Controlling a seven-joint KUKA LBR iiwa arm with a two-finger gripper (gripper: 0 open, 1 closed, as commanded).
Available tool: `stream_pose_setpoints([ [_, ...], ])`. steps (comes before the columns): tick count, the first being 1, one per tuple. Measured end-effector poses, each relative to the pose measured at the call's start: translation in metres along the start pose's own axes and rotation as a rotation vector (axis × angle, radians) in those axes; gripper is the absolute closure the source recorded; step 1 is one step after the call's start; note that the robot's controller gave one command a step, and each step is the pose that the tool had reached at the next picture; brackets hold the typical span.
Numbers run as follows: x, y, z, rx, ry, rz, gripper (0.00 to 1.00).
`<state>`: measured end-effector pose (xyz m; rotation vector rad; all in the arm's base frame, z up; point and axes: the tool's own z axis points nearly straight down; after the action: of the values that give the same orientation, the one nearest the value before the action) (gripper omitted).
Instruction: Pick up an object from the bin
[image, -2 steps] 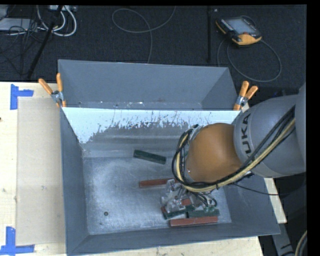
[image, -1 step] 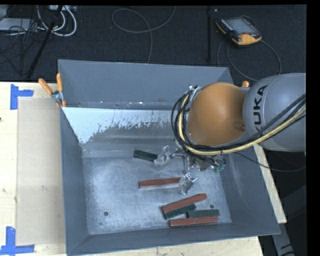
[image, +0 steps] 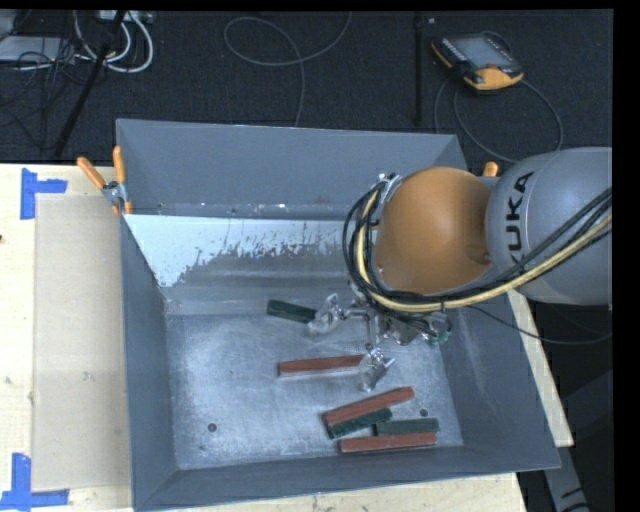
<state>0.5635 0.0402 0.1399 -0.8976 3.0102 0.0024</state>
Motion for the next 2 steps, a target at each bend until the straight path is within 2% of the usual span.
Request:
stream_pose_setpoints([
  [1,-0.0346,-0.0106,0.0633,0.006,-0.016,-0.086,1.0],
  [2,-0.0346,-0.0106,0.0633,0.006,-0.016,-0.085,1.0],
])
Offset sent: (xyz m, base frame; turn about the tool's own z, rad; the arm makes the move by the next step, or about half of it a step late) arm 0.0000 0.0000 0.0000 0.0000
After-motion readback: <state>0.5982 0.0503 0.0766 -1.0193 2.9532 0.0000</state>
